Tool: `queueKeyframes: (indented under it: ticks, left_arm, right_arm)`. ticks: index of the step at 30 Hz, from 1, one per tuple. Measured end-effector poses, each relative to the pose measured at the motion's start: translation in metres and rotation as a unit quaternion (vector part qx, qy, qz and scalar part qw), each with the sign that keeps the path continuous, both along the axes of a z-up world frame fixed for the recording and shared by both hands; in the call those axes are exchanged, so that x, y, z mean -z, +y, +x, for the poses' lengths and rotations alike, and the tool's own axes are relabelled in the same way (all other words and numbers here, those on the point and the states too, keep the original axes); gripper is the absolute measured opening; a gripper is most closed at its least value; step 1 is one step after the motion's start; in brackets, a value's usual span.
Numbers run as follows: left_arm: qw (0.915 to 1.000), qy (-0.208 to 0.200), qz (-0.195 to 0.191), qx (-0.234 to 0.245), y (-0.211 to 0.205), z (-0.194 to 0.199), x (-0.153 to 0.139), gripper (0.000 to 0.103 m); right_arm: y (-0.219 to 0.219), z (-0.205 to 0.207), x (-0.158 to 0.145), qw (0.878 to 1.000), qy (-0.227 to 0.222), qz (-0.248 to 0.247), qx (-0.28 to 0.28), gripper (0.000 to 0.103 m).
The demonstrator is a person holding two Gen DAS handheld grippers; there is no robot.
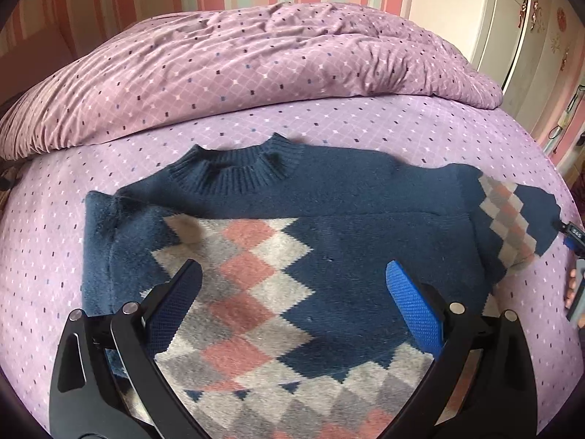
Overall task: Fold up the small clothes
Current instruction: 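Move the right tool to the other sleeve cuff and grasp it, then lift the held sleeve with the right tool and lay it across the body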
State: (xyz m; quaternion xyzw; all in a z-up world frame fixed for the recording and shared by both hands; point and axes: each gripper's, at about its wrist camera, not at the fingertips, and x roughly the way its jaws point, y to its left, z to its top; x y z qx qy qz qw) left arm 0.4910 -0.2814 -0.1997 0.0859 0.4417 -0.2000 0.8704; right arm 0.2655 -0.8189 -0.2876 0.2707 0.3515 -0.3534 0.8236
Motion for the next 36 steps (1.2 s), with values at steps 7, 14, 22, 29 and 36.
queueKeyframes:
  ticks: [7, 14, 22, 29, 36]
  left_arm:
    - [0.9997, 0.018, -0.005, -0.014, 0.003, -0.003, -0.002, 0.100]
    - [0.9998, 0.014, 0.009, -0.011, 0.011, -0.008, -0.010, 0.100]
    - [0.9996, 0.020, 0.003, -0.020, 0.030, -0.004, -0.011, 0.100]
    - [0.9996, 0.010, 0.012, -0.021, 0.050, 0.000, -0.014, 0.100]
    - [0.9997, 0.010, 0.005, -0.022, 0.080, 0.003, -0.022, 0.100]
  right_arm:
    - [0.009, 0.011, 0.008, 1.000, -0.018, 0.010, 0.002, 0.087]
    - [0.009, 0.025, 0.008, 1.000, -0.021, 0.004, 0.000, 0.030]
    - [0.029, 0.027, -0.022, 0.998, -0.040, -0.039, -0.020, 0.014]
    - [0.093, 0.040, -0.078, 0.990, -0.032, -0.121, -0.068, 0.014]
    - [0.201, 0.081, -0.129, 0.974, -0.014, -0.175, -0.142, 0.014]
